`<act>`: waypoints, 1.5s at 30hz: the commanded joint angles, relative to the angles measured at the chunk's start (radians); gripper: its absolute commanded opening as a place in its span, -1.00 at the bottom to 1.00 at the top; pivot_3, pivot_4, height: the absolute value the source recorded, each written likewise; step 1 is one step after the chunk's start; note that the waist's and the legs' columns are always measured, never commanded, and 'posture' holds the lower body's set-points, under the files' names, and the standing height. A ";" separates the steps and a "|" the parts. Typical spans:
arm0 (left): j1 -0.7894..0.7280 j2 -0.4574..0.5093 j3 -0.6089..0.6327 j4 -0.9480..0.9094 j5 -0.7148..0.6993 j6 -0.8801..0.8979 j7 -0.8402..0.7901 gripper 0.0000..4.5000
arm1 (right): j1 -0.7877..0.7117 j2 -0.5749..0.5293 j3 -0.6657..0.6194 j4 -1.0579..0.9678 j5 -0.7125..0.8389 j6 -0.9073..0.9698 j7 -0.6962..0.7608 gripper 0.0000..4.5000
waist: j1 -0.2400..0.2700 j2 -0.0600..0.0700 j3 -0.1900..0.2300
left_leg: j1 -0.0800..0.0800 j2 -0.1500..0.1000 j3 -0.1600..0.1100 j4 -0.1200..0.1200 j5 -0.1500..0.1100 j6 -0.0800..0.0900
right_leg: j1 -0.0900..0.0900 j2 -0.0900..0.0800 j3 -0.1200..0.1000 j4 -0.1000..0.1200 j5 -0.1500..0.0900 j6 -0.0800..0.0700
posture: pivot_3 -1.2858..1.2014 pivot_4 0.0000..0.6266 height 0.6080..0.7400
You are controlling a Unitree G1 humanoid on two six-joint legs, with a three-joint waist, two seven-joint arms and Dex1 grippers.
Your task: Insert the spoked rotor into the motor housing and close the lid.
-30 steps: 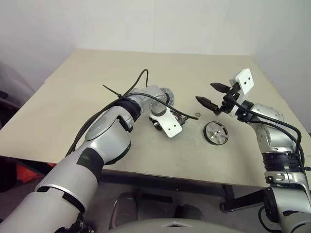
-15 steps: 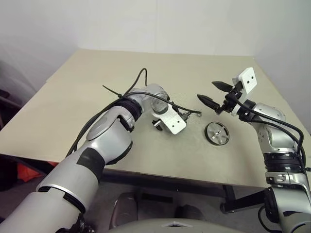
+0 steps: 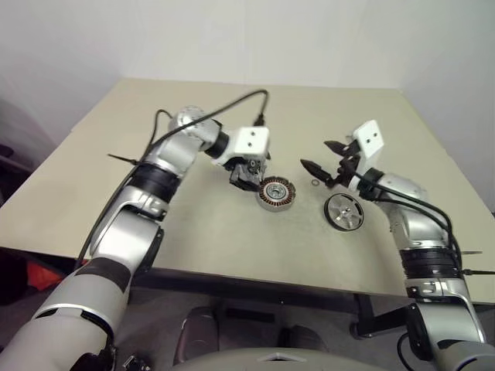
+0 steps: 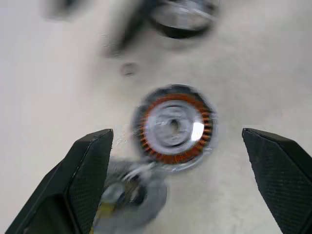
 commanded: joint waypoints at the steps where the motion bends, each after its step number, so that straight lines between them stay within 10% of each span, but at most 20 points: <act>1: 0.056 0.047 0.137 -0.138 -0.099 0.210 0.109 0.99 | 0.001 -0.012 -0.014 -0.036 -0.013 0.022 -0.036 1.00 | -0.009 0.000 0.000 | 0.000 0.000 0.000 0.000 0.000 0.000 | 0.000 0.000 0.000 0.000 0.000 0.000 | 0.03 -1.00 1.00; 12: 0.532 0.224 0.245 -0.642 -0.321 0.570 0.217 0.99 | -0.050 -0.170 0.035 -0.060 -0.077 0.139 0.038 1.00 | -0.044 0.001 0.001 | 0.000 0.000 0.000 -0.007 0.000 -0.001 | 0.000 0.003 0.000 -0.008 -0.001 0.001 | 0.03 -1.00 1.00; 31: 0.558 0.195 0.208 -0.715 -0.472 0.632 0.433 0.99 | -0.303 -0.017 0.185 0.426 -0.229 0.062 -0.007 1.00 | -0.068 0.001 0.000 | 0.004 -0.001 0.000 -0.006 0.001 -0.002 | 0.004 0.005 0.001 -0.007 -0.001 0.001 | 0.03 -1.00 1.00; 45: 0.648 0.251 0.249 -0.727 -0.567 0.661 0.474 0.99 | -0.044 -0.200 -0.141 -0.014 0.042 0.395 0.084 1.00 | -0.064 0.001 0.000 | 0.009 -0.001 0.000 -0.005 0.001 -0.002 | 0.009 0.005 0.001 -0.007 -0.001 0.002 | 0.03 -1.00 1.00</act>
